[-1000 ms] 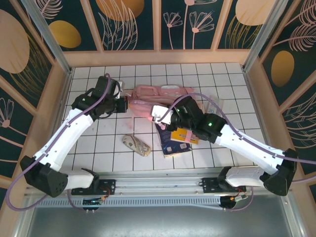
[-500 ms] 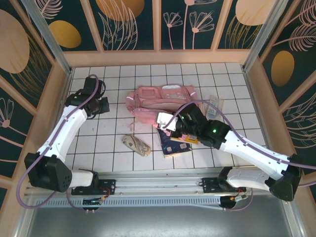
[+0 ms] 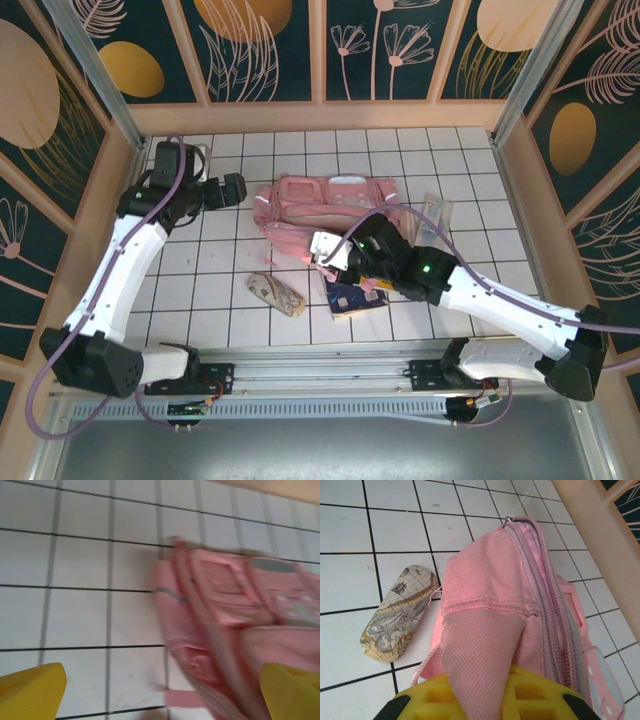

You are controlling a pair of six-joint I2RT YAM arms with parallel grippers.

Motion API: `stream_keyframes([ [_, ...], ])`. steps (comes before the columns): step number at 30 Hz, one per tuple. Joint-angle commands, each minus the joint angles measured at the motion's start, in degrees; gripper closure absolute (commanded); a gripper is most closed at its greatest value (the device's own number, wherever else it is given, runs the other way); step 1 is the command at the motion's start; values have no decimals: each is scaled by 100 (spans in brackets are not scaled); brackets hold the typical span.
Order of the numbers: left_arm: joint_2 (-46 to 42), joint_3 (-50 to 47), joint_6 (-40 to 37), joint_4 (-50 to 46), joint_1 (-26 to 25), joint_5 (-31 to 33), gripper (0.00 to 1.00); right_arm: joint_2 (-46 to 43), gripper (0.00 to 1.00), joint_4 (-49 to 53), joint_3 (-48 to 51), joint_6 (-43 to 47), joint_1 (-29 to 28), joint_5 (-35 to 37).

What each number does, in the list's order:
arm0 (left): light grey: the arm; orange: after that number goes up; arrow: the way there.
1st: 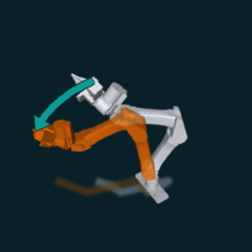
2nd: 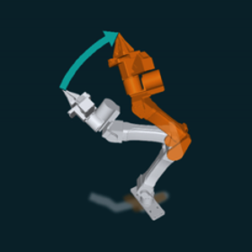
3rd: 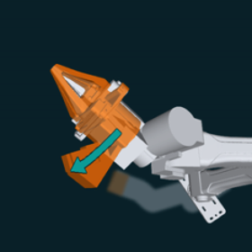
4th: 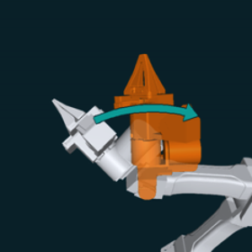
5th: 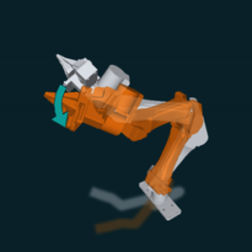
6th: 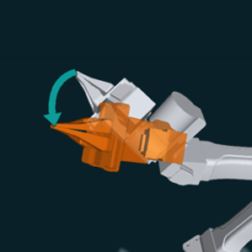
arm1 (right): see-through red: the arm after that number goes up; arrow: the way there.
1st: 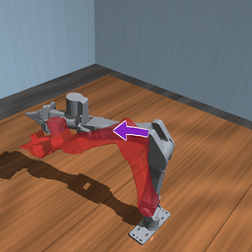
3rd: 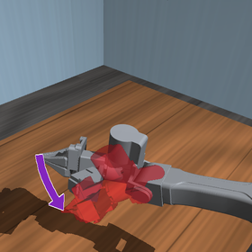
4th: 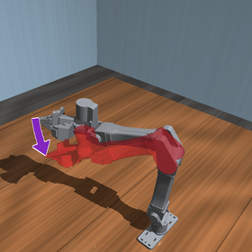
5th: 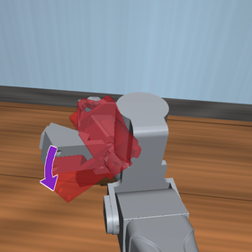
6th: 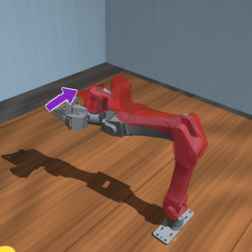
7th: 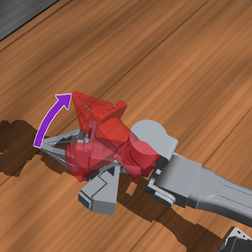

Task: Pack the student bag

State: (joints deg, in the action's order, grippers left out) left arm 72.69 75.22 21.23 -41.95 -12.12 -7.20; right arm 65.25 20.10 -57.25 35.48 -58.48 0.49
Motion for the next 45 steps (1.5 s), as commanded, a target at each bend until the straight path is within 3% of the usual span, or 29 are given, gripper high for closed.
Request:
stream_keyframes([
  [1,-150,-653,90,104,-28,-1237,1,63,100,-622,-360,-97,20,-88],
  [9,-608,-1268,-15,69,-107,-1619,6,228,100,-382,-620,-33,258,-421],
  [13,-348,-621,-489,-331,-431,-757,1,388,96,-276,-687,-144,258,-644],
  [14,-277,-377,-592,-412,-490,-569,1,421,80,-245,-710,-236,258,-741],
  [15,-215,-145,-717,-436,-566,-390,1,443,50,-220,-761,-404,258,-843],
  [16,-165,52,-818,-417,-654,-271,1,455,6,-173,-839,-607,262,-942],
  [17,-127,194,-906,-375,-727,-184,1,445,1,-120,-908,-807,258,-1019],
  [22,149,557,-1437,-325,-1207,234,1,102,1,30,-1142,-2832,353,-552],
  [24,232,431,-1669,-348,-1485,364,1,-114,1,174,-1118,-3765,468,188],
  [28,89,-197,-2277,-135,-2178,338,1,-346,1,1148,-1268,-5745,1391,793],
  [31,-246,-689,-2645,216,-2672,378,1,-376,1,1835,-1328,-6755,2258,281],
  [34,-508,-1078,-2943,633,-3059,334,1,-652,1,2035,-1077,-7271,2672,136],
  [38,-139,-1198,-3196,745,-3780,579,1,-1126,1,2024,-558,-7630,3093,71],
  [45,924,-833,-2669,1262,-4766,1550,5,-1487,1,1945,-177,-7976,3121,-121],
])
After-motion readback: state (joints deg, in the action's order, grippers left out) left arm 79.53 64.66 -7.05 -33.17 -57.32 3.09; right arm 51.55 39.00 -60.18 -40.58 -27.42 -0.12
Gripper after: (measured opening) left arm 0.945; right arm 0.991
